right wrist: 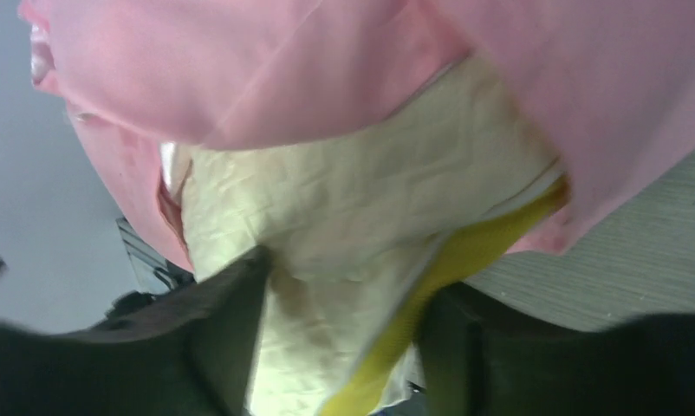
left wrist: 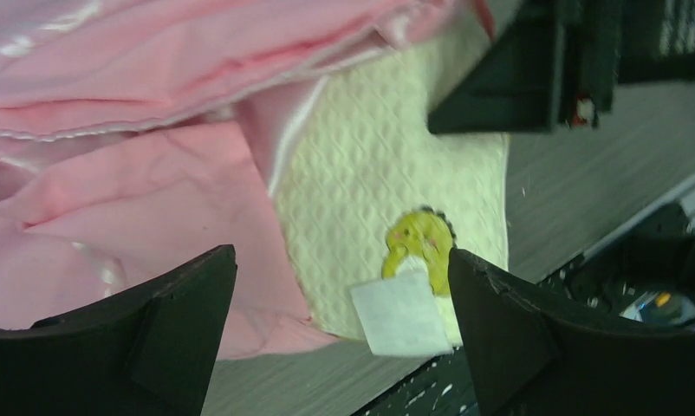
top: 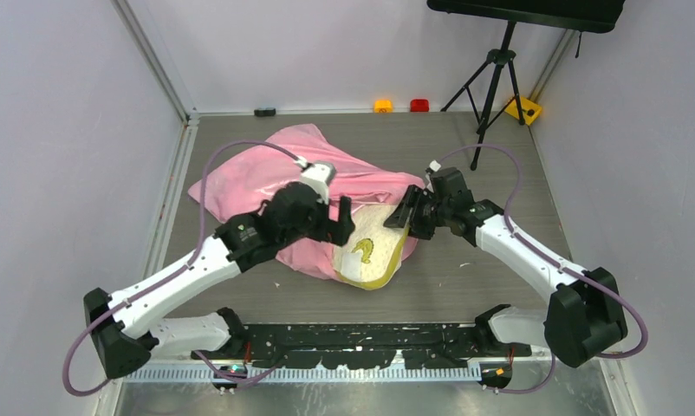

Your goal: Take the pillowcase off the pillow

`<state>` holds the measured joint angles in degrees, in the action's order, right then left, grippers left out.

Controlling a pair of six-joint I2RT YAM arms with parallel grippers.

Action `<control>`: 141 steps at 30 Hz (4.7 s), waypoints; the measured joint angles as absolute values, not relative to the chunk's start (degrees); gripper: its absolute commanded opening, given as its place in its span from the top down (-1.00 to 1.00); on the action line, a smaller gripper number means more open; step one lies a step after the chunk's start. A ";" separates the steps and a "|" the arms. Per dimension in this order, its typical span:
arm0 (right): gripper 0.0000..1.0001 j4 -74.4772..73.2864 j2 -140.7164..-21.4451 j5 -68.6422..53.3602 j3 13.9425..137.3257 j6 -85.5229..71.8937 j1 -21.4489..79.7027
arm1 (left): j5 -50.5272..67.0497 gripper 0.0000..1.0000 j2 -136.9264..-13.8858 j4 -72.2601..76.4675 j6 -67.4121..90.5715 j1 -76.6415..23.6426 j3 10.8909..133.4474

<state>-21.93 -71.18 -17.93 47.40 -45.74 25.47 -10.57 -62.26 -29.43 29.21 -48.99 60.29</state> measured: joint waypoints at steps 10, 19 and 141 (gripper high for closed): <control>-0.98 -30.22 -64.05 -3.14 48.25 -43.59 25.23 | -25.23 -1.00 -73.12 -36.03 21.43 -71.53 69.06; -0.99 -37.41 -52.14 11.70 45.63 -43.64 17.45 | -32.51 -0.99 -93.62 -43.53 21.34 -76.64 81.73; 0.99 -26.22 -66.59 -10.63 50.46 -58.46 23.90 | 3.86 -0.99 -74.19 -38.57 30.63 -47.53 80.75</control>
